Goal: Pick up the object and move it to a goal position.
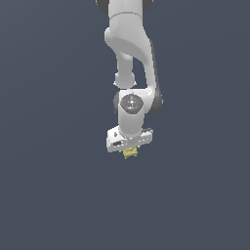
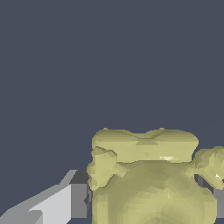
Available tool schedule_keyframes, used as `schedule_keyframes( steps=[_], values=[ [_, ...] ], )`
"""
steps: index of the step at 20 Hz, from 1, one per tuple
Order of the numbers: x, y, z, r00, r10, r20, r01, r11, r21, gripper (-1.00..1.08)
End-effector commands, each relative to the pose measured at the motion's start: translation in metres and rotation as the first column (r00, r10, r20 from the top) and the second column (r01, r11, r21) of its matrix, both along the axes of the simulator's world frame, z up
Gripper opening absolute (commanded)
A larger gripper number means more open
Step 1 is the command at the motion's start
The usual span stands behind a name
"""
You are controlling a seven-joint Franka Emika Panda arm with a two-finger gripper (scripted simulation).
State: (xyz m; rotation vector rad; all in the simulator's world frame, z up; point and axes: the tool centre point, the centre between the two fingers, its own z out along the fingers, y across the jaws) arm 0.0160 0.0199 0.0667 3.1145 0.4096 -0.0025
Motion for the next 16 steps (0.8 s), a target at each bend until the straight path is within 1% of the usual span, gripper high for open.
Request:
schedule_keyframes(
  steps=[1,7,16],
  values=[
    [-0.001,0.007,0.017,1.0,0.0,0.001,0.0,1.0,0.0,-1.0],
    [-0.003,0.028,0.072,1.0,0.0,0.001,0.0,1.0,0.0,-1.0],
    [-0.007,0.07,0.177,1.0,0.001,0.001,-0.001,1.0,-0.001,-1.0]
  ],
)
